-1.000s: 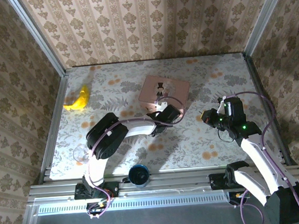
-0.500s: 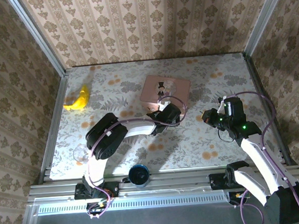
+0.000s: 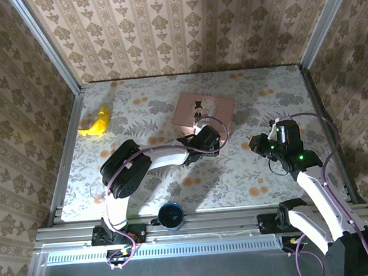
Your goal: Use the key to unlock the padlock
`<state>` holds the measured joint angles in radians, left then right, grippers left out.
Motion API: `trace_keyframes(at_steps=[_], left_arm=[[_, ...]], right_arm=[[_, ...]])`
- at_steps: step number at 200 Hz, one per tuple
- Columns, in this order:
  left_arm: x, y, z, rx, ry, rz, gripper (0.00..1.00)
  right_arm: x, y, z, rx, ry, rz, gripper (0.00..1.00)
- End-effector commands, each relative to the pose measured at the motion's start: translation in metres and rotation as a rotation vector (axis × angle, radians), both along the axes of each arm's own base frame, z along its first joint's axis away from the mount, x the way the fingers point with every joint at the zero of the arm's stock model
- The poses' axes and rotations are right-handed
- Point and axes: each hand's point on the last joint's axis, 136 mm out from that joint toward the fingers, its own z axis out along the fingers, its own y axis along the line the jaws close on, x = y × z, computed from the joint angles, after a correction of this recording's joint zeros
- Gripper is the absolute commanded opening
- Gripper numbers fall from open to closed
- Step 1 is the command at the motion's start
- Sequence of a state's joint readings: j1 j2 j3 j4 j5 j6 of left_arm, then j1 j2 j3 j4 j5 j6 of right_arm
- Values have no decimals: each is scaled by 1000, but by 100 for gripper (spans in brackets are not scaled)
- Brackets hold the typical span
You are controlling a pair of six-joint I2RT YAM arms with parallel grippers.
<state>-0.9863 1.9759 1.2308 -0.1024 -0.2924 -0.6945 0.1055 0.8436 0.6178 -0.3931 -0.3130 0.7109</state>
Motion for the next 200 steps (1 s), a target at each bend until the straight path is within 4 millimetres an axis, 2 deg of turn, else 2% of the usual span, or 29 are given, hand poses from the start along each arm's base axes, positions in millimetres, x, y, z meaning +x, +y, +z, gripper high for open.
trace_keyframes(at_steps=[1,123,200], left_arm=[[-3,7,9,24,8,-38,81],[5,-1,0,38,22,-21,79],[8,2,0,44,8,5,80]], right_arm=[[-3,-4,0,-13,6,-20,0],[-2,-3,0,-9,7,-24,0],[2,-2,3,-9,5,-14,0]])
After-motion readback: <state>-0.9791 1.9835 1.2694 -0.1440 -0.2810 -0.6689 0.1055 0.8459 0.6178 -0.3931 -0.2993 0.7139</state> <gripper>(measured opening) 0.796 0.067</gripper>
